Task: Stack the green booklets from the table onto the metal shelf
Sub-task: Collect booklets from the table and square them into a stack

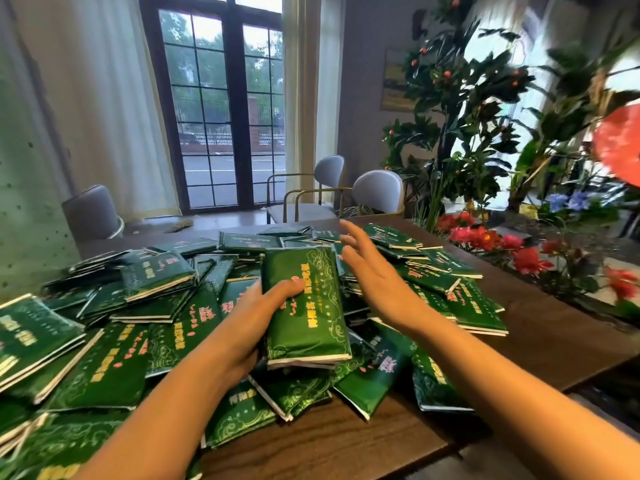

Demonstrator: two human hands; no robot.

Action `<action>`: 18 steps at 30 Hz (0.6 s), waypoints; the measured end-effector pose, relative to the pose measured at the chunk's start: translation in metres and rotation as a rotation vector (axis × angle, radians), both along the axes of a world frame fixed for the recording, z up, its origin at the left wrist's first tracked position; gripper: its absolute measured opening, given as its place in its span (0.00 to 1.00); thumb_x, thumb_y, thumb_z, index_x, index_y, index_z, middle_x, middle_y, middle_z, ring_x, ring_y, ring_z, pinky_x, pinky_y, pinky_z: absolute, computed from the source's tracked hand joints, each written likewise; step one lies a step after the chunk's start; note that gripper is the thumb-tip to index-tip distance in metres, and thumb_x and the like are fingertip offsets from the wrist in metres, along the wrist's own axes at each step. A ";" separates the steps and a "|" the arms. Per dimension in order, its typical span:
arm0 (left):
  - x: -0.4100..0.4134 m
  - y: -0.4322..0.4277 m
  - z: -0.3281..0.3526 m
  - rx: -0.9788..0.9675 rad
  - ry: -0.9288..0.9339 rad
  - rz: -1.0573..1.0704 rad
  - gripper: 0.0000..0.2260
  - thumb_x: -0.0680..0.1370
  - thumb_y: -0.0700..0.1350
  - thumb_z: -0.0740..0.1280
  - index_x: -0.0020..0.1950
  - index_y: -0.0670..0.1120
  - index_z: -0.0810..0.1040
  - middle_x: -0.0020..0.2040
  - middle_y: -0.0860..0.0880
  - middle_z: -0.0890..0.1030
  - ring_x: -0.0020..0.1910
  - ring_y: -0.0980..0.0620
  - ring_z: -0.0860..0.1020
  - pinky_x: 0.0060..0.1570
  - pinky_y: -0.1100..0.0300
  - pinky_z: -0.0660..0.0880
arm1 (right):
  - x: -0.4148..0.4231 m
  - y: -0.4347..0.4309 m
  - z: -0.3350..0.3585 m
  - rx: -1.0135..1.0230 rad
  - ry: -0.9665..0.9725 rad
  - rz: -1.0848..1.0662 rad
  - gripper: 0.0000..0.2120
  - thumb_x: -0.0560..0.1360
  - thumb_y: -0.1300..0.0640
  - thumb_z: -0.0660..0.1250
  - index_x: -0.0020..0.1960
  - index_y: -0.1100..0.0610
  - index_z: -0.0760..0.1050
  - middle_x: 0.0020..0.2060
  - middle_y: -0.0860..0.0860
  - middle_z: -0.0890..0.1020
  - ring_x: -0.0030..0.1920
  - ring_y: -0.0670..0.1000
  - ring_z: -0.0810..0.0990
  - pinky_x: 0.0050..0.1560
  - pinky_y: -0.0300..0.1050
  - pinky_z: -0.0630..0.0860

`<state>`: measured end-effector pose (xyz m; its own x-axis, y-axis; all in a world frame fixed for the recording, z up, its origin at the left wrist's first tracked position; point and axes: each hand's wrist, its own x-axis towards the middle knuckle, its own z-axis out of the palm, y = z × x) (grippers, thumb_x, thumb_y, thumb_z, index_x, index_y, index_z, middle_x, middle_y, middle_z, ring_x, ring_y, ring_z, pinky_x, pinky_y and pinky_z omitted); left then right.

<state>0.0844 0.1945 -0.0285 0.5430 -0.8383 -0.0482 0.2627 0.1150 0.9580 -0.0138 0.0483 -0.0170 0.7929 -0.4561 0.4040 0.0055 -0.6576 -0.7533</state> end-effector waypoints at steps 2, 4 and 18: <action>0.000 0.001 0.000 0.006 0.001 0.022 0.26 0.66 0.48 0.69 0.62 0.39 0.75 0.42 0.43 0.85 0.35 0.49 0.84 0.31 0.60 0.79 | -0.007 -0.030 -0.006 -0.167 0.114 -0.162 0.19 0.82 0.52 0.54 0.72 0.54 0.64 0.67 0.50 0.71 0.68 0.51 0.68 0.67 0.48 0.64; -0.001 0.000 0.001 0.003 0.016 0.037 0.22 0.69 0.47 0.68 0.62 0.39 0.75 0.40 0.44 0.85 0.34 0.49 0.84 0.30 0.60 0.79 | -0.016 -0.059 -0.012 -0.328 0.333 -0.365 0.19 0.81 0.50 0.55 0.70 0.54 0.67 0.66 0.55 0.73 0.66 0.58 0.70 0.64 0.52 0.67; 0.001 -0.001 -0.001 -0.024 0.017 0.040 0.17 0.69 0.47 0.68 0.55 0.42 0.76 0.37 0.45 0.85 0.32 0.50 0.83 0.29 0.60 0.79 | -0.048 -0.099 -0.033 -0.327 0.473 -0.543 0.10 0.79 0.51 0.61 0.54 0.54 0.77 0.54 0.57 0.77 0.54 0.57 0.75 0.53 0.49 0.72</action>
